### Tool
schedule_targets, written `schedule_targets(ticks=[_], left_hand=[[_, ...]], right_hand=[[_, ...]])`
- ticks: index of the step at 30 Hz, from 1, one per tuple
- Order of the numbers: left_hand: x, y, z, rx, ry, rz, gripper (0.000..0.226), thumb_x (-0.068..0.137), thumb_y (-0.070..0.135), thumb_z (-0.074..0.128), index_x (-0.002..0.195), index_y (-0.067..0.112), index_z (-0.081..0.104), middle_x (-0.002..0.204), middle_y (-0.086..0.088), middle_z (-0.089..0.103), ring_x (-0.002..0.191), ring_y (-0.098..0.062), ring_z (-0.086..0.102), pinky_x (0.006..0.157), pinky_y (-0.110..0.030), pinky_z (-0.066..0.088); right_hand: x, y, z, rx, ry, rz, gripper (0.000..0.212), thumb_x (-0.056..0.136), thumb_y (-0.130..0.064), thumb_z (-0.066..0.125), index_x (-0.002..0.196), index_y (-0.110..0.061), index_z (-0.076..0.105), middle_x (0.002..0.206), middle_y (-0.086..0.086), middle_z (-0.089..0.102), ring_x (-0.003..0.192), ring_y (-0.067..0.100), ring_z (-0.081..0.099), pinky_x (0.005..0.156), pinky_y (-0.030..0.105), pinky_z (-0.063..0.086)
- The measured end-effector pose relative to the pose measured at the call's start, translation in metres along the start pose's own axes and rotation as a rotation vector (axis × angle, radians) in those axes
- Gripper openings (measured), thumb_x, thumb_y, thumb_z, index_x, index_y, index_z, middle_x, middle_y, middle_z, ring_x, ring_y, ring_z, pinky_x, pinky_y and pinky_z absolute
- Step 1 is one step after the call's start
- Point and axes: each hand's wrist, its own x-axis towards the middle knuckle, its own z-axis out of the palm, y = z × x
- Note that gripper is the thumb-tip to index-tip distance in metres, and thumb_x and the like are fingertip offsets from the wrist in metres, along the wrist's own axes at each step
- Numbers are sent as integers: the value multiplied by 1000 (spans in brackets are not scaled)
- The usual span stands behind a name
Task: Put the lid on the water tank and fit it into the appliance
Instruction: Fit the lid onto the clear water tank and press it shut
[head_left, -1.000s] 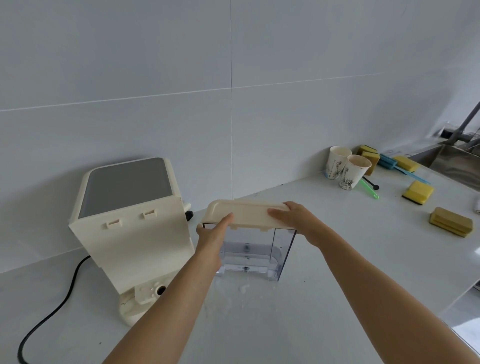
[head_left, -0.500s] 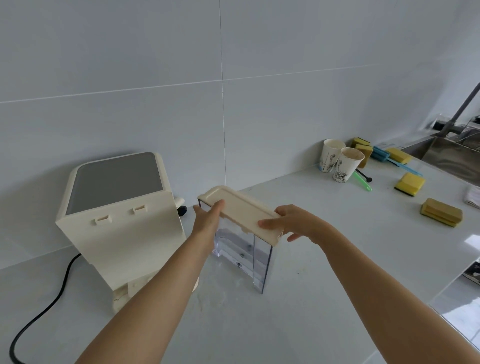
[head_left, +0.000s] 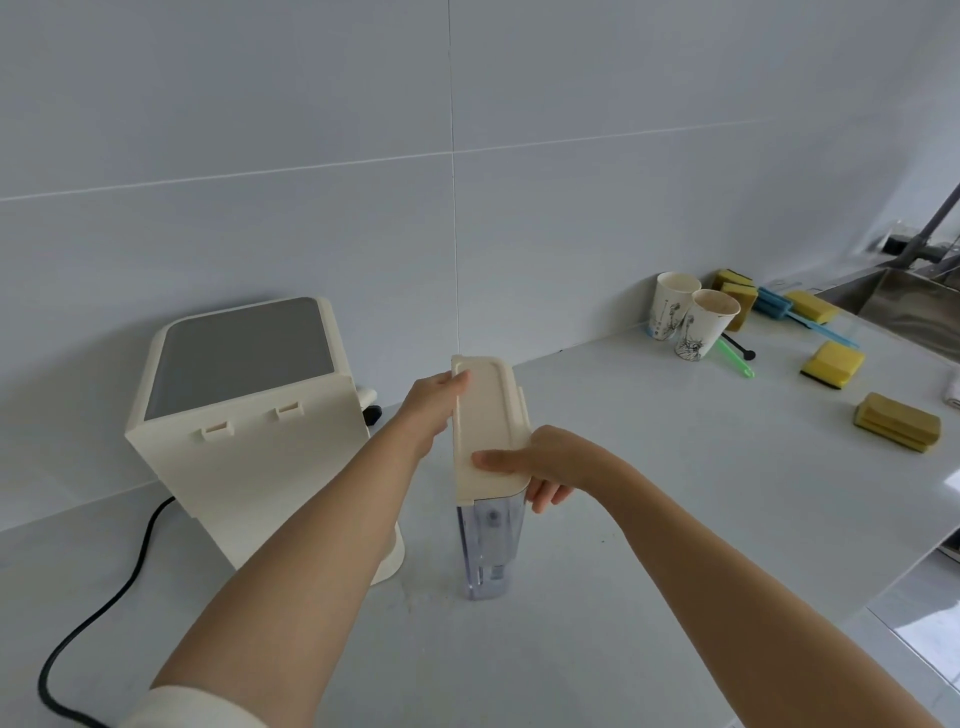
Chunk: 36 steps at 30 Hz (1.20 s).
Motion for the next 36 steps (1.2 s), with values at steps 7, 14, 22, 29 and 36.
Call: schedule_targets(ticks=[7,14,22,29,36], left_hand=[[-15,5,0,105,-1,-50,59,84,47,47,134,18,36,137,-3,47,122,-24,45,99,-40,38],[-62,-11,9,-27,119,-35,75,80,45,55,140,17,22,143,-4,38,124,-21,41,94,-34,35],[-86,-33,39,86,197,72,88,64,40,75,134,16,26,131,-5,48,116,-24,48,83,-29,43],[-81,-37,46,264,265,120,90,58,39,79,129,17,29,123,-5,52,108,-25,50,89,-42,48],[-77,-36,41,360,276,151,84,56,41,79,124,17,35,111,-1,54,101,-22,52,80,-34,46]], right_hand=[[0,7,-17,33,-62,-72,74,75,-63,50,125,-10,42,105,9,64,79,17,62,64,26,51],[22,-2,-60,131,158,-204,79,80,-54,53,141,-16,21,136,11,47,101,22,54,83,33,48],[50,-33,-55,6,95,-377,68,80,-43,60,138,-26,30,148,4,31,133,23,33,102,33,29],[64,-40,-48,-49,30,-390,69,75,-42,66,135,-36,32,143,0,36,125,23,39,96,34,38],[66,-47,-51,-122,-14,-382,72,73,-43,68,134,-42,30,143,-2,35,117,21,41,83,32,39]])
